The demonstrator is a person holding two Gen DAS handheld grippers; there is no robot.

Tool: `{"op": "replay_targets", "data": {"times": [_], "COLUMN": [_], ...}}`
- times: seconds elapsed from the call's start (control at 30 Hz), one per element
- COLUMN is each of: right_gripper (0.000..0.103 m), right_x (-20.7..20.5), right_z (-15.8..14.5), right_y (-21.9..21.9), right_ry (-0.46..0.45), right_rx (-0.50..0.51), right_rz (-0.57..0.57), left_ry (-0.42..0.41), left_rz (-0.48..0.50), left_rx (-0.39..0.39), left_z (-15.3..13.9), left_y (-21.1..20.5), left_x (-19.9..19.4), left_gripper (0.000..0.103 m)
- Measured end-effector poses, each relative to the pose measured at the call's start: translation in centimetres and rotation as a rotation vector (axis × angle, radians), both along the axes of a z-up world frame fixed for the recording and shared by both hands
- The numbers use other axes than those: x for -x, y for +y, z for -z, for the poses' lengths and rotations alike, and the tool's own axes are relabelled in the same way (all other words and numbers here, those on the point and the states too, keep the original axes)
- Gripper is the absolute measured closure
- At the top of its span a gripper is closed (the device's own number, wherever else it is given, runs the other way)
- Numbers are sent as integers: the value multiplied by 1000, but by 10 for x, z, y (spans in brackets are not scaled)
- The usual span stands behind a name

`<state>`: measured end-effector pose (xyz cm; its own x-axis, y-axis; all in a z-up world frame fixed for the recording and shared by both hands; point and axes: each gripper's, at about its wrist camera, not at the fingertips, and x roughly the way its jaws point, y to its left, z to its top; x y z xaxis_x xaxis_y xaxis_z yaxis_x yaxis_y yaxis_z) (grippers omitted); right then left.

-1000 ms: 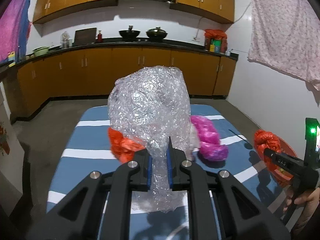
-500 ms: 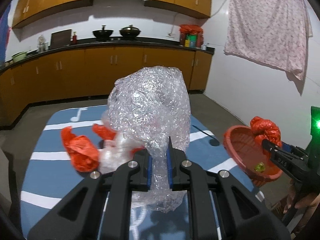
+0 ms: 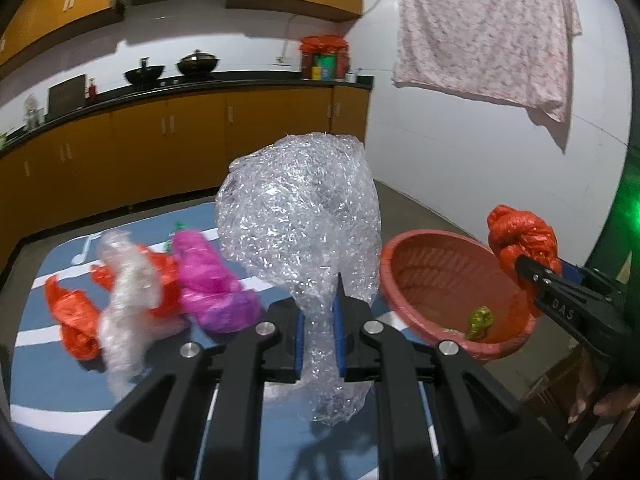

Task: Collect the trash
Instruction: 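Carry the red knotted bag in the right tool over the basket while the left tool carries the bubble wrap, then open both tools to drop the red bag and bubble wrap into the basket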

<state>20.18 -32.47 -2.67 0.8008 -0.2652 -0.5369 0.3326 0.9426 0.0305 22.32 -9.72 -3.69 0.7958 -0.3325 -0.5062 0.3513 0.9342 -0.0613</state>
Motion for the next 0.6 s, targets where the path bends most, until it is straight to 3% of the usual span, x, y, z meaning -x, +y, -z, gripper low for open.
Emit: {"op": "replay_targets", "data": {"times": [0.6], "right_gripper": [62], "right_x": [-5], "right_z": [8], "right_y": [-47], "right_ry": [-28], "right_rx": [-83], "right_rz": [95], "left_ry": [33], "left_rz": [173], "left_rx": [-6], "left_z": [12], "left_y": [-78], "left_x": [-20], "left_gripper": [90]}}
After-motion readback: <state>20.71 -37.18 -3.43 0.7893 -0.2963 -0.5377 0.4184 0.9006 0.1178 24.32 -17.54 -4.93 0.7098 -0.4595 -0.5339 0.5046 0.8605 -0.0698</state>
